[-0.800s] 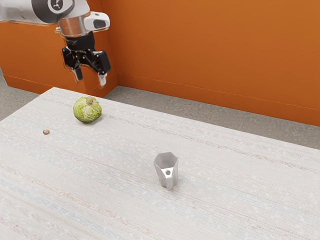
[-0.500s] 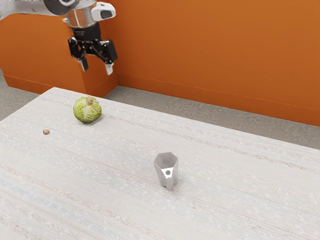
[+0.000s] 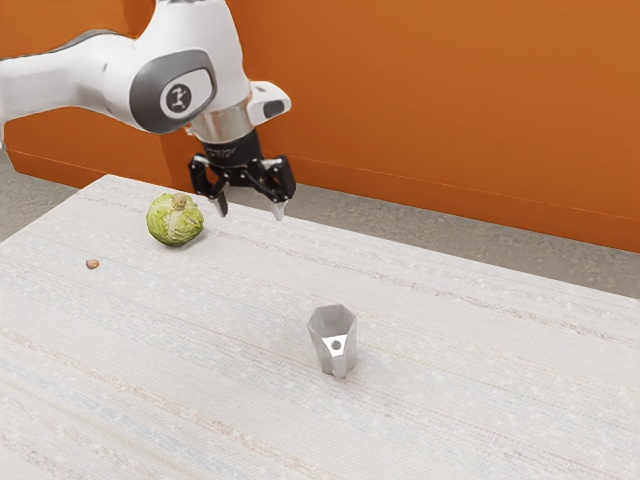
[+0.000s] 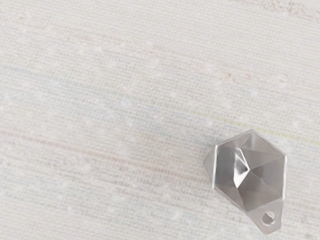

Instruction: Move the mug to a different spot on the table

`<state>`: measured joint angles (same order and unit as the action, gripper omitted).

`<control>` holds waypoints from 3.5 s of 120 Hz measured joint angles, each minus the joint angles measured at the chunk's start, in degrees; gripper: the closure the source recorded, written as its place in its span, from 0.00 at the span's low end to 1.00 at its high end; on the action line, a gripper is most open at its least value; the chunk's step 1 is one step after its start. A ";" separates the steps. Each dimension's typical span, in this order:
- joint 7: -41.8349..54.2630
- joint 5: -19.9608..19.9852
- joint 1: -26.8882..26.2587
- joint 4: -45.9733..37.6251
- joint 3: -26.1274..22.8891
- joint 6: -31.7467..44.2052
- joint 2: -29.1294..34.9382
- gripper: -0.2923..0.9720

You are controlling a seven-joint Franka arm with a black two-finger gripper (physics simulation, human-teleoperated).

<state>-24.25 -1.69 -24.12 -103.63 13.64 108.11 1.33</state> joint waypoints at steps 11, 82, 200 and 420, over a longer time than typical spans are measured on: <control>-6.74 -3.21 -2.84 -3.83 0.05 4.00 0.54 0.23; -48.06 -17.59 -18.19 -9.67 4.18 17.48 -11.65 0.23; -68.52 -20.49 -22.08 -10.19 6.74 28.38 -25.36 0.27; -58.21 -19.15 -22.80 -11.59 8.31 32.71 -26.33 0.53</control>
<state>-82.47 -20.84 -46.92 -115.21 21.95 140.82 -25.00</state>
